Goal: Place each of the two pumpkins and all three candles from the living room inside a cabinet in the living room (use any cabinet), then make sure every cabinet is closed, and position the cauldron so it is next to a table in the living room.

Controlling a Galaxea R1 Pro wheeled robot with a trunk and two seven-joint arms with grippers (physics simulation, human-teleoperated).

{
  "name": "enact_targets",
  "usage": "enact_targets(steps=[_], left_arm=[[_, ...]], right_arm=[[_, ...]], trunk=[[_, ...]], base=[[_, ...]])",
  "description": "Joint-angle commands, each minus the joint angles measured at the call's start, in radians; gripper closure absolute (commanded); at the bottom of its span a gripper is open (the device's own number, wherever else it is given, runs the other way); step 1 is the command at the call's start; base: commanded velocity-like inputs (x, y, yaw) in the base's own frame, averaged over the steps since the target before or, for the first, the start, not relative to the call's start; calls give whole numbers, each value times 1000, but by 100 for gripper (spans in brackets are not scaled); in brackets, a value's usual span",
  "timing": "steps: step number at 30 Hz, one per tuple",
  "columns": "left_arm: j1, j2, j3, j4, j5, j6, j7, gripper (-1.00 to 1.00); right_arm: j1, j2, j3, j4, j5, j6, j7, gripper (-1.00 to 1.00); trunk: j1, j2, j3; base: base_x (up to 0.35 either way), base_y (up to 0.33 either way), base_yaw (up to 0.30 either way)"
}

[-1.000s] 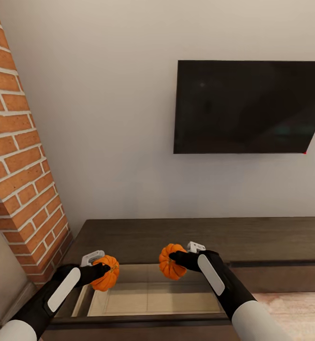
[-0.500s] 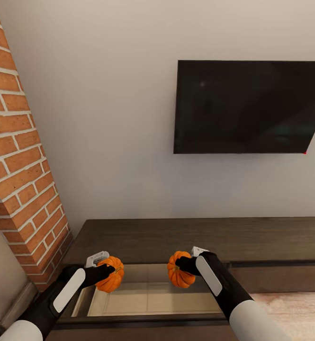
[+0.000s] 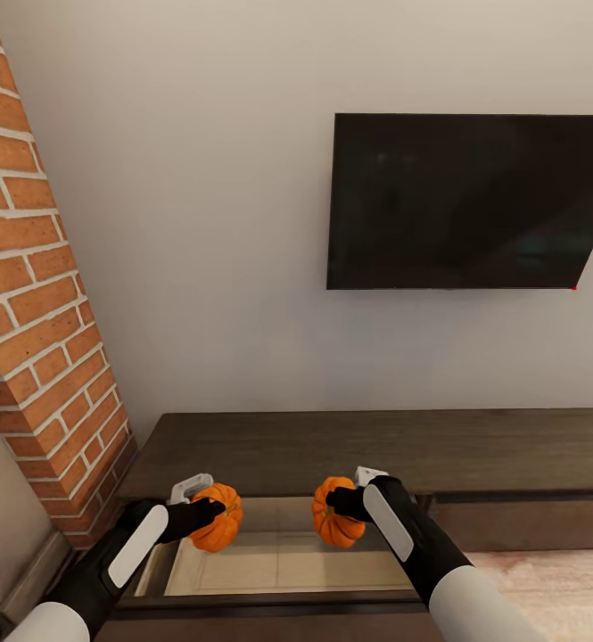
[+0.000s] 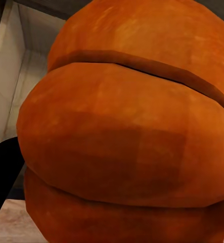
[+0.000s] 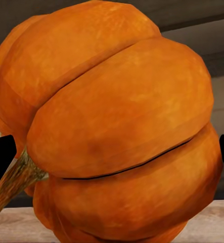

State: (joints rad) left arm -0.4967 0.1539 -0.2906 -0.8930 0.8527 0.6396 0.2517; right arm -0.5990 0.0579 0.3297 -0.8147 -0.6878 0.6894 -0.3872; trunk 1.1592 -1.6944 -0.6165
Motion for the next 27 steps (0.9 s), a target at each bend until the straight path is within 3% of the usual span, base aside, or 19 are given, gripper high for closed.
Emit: enact_targets(steps=[1, 4, 6, 10, 15, 27], left_arm=[[-1, 0, -4, -1, 9, 2, 13, 100], [-6, -26, -5, 20, 10, 2, 21, 100], [-16, -59, -5, 101, 0, -1, 34, 100], [-35, -95, -4, 181, -86, -3, 48, 100], [-40, -111, -3, 176, -121, -3, 51, 100], [-40, -117, -2, 166, -127, -4, 38, 100]], right_arm=[[-1, 0, 3, -1, -10, 1, -11, 100], [-1, -1, 4, 2, -9, 0, -11, 100], [-1, 0, 6, 3, -7, -4, -12, 100], [-1, 0, 16, 3, -3, -8, -12, 100], [-1, -1, 18, 4, -2, -10, -12, 100], [-1, -1, 18, 5, -2, -13, -10, 100]], trunk=[[0, -1, -1], [0, -1, -1], [0, -1, -1], [0, -1, -1], [0, -1, -1], [0, -1, -1]], base=[[0, 0, 0], [0, 0, 0], [0, 0, 0], [0, 0, 0], [0, 0, 0], [0, 0, 0]])
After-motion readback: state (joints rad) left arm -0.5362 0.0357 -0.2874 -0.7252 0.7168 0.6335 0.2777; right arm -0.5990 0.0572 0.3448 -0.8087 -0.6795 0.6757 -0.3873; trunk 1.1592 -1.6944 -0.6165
